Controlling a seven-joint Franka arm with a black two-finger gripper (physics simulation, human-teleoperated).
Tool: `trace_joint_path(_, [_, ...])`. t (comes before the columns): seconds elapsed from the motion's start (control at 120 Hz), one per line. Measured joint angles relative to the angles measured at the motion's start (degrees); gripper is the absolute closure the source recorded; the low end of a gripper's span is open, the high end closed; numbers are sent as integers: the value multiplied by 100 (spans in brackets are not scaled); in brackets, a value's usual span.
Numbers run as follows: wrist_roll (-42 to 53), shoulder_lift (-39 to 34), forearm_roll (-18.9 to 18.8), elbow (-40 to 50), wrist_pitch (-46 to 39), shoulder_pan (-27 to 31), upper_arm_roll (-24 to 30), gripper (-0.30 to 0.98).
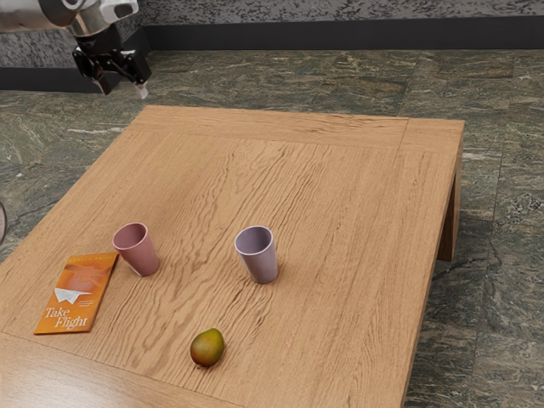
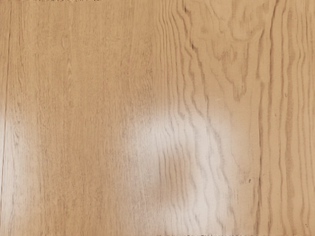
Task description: Place the right cup onto the left cup
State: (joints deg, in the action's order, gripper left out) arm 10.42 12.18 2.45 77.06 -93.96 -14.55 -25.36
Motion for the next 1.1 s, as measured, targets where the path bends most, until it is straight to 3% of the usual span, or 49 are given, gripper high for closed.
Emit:
trace_joint_path(0.217, [33,-27,8,72,19,-351,230,1])
trace_joint_path(0.4, [-911,278,25,197,-157,-935,617,2])
trace_joint_path(0.5, [-1479,645,232,336,-474,-1184,733,2])
trace_joint_path(0.717, [-2632,644,573,1442,-1288,-1561,865,2])
trace_joint_path(0.892, [-3430,68,595,2605,-1754,-1761,959,2])
trace_joint_path(1.1, [-4103,-66,562,3090,-2020,-1764,1011,2])
